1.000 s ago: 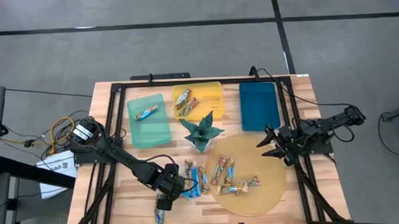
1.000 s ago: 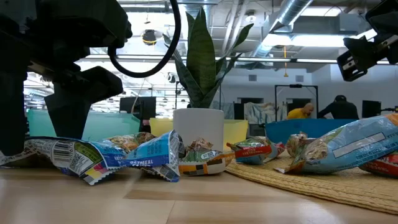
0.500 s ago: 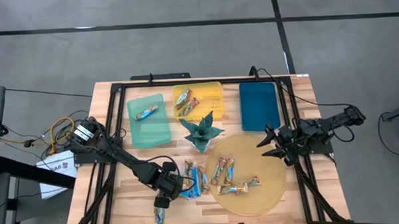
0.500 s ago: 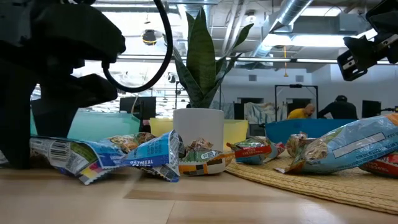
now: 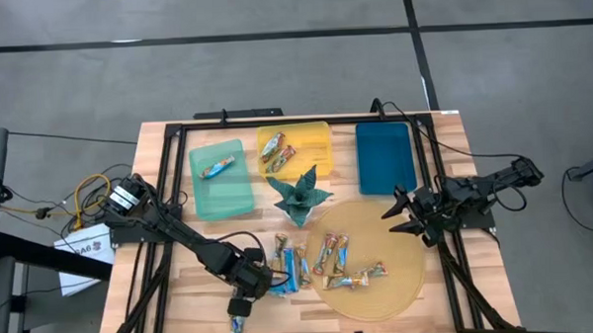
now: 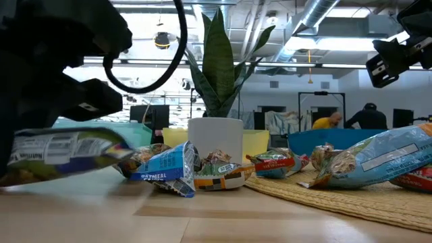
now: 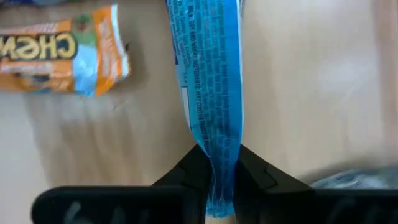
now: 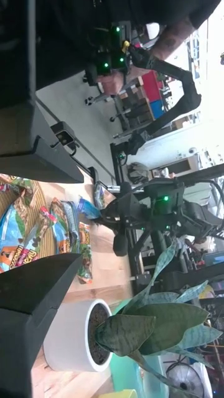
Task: Pick and place Granola Bars by type
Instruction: Put the purple granola bar into the blue bin
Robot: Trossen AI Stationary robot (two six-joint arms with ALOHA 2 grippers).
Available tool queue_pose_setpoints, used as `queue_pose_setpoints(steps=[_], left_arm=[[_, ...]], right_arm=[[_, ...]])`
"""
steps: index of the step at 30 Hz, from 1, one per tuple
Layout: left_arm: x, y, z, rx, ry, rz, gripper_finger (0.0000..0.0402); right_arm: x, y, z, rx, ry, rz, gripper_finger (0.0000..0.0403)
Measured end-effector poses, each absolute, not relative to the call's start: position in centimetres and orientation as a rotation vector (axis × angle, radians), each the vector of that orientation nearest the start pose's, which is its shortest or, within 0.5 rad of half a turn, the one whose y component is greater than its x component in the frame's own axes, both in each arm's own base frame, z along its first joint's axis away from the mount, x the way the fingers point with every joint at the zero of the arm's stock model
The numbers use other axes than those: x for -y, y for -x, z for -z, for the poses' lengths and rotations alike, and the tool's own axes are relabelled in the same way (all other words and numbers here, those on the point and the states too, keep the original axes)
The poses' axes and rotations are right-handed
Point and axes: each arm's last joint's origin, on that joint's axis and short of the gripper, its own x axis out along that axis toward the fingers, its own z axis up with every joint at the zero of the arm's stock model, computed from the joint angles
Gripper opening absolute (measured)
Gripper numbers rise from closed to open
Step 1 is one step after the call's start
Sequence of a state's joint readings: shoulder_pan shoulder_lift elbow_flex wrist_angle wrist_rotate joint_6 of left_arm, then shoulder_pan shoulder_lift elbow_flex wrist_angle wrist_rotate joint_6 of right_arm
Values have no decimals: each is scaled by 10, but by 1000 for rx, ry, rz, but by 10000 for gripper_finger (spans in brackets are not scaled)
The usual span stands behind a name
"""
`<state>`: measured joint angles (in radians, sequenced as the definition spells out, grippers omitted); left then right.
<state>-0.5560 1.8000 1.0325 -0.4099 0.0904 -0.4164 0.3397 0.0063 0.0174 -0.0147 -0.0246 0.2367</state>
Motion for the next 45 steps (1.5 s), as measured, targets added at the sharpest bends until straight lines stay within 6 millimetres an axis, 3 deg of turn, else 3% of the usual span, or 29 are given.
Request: queue_pose_setpoints(steps=[7,15,23,26,36,42,45], left_arm=[[181,-298,-151,-1153,393,184,41],[183,-320,-168,-898,672,123,23],[184,-334,-186,-608,806,55,28],[180,-341,-194,-494,841,46,24],[142,-369,-226,-152,943,-9,24],[116,-395,-262,-106,827,-21,20],[104,-405,-281,-140,786,-3,24]], right_arm=[[-33,-91,-168,-46,-234,-362,189],[-33,-91,-168,-43,-255,-347,189],[-32,-90,-184,7,-926,-392,189],[-31,-90,-187,37,-1021,-382,189],[-27,-90,-191,111,-1087,-306,188],[-26,-94,-194,182,-995,-230,182],[-27,-96,-207,189,-943,-217,178]])
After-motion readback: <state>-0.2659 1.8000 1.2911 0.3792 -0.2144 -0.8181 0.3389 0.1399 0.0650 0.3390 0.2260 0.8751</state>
